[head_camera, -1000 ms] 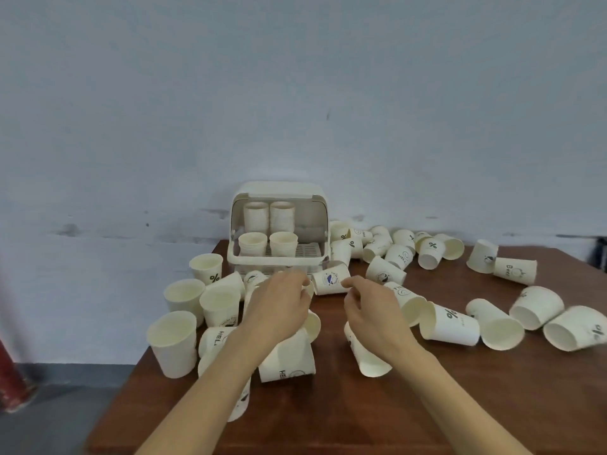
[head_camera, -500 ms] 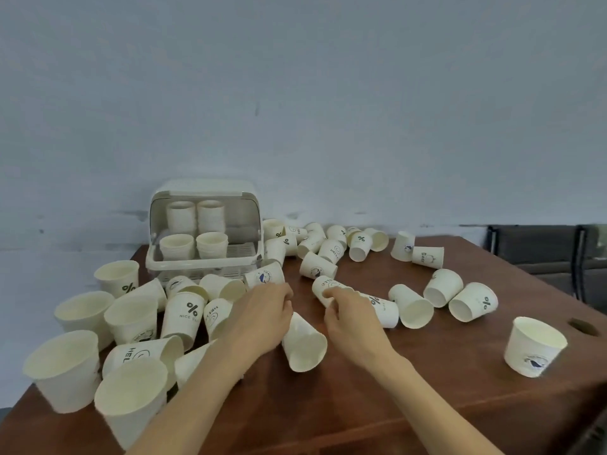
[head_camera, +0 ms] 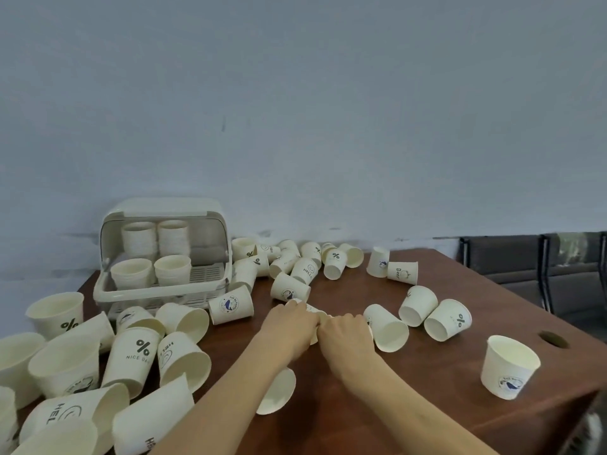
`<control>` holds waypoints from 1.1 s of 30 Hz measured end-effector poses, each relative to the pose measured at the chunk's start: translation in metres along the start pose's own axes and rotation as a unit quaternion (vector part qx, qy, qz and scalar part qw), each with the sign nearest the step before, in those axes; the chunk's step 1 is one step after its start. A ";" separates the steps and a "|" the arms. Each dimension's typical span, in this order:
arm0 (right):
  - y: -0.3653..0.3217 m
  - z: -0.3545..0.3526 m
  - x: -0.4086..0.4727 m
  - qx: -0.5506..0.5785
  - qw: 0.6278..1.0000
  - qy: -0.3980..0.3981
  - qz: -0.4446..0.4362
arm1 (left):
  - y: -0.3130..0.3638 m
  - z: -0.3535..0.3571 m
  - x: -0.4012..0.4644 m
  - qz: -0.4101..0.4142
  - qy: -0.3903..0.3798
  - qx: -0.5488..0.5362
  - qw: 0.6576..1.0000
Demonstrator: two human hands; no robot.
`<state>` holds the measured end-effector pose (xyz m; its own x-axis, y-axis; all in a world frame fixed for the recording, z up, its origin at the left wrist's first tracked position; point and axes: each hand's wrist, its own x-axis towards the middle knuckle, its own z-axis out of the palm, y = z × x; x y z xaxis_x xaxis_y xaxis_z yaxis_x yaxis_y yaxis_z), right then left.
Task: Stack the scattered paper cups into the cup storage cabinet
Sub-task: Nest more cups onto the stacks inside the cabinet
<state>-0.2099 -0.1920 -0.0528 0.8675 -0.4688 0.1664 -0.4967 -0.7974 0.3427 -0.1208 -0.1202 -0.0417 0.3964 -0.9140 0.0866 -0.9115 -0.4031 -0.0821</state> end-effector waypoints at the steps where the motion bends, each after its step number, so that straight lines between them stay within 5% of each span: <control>1: 0.001 0.002 0.002 -0.002 1.000 -0.008 -0.001 | 0.002 0.002 0.003 -0.006 -0.009 0.021 1.000; 10: 0.002 0.005 0.006 -0.052 0.997 -0.044 -0.024 | 0.003 0.004 0.012 -0.050 -0.056 0.103 0.992; 33: -0.017 -0.034 0.018 0.058 0.995 0.086 0.011 | -0.046 -0.034 -0.015 -0.105 0.132 0.100 0.981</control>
<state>-0.1854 -0.1738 -0.0239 0.8432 -0.4229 0.3319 -0.5072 -0.8306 0.2301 -0.0889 -0.0868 -0.0058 0.5061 -0.7771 0.3741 -0.7631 -0.6056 -0.2256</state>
